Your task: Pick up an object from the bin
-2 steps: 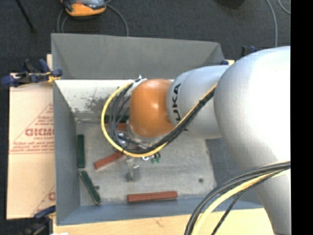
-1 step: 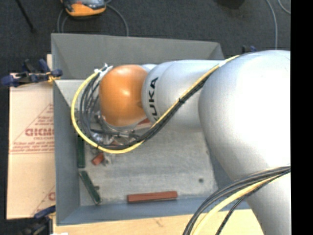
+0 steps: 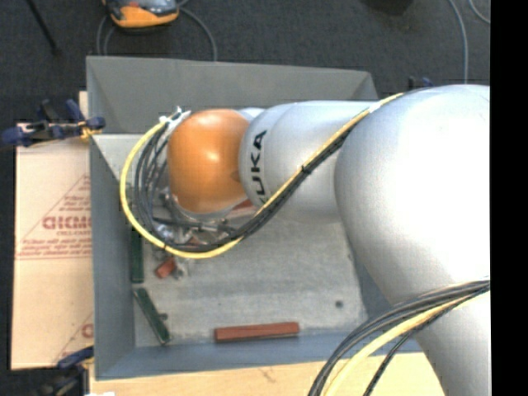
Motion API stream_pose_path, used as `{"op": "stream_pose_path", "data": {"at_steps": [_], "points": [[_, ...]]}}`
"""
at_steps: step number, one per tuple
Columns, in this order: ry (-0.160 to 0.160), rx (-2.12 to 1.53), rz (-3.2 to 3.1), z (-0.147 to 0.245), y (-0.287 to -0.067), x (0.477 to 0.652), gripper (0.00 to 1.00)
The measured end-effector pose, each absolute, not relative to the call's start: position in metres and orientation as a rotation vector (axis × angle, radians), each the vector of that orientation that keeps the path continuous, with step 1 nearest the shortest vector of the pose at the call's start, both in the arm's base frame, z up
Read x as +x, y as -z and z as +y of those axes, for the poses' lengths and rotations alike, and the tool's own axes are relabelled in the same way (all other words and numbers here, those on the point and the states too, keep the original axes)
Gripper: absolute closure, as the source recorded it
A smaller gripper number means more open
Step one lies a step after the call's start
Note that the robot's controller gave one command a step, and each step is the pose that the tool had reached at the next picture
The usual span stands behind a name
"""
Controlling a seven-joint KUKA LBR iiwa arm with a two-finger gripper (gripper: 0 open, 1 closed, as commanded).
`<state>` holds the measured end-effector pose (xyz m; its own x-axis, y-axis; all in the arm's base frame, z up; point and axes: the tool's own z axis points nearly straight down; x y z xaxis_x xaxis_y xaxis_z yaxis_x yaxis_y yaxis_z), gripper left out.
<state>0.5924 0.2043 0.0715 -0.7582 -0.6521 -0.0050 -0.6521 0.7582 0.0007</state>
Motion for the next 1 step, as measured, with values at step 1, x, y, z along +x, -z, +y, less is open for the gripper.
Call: {"op": "stream_pose_path", "data": {"at_steps": [1], "points": [[-0.001,-1.067,2.949,0.1761,-0.2097,0.6134,1.00]]}}
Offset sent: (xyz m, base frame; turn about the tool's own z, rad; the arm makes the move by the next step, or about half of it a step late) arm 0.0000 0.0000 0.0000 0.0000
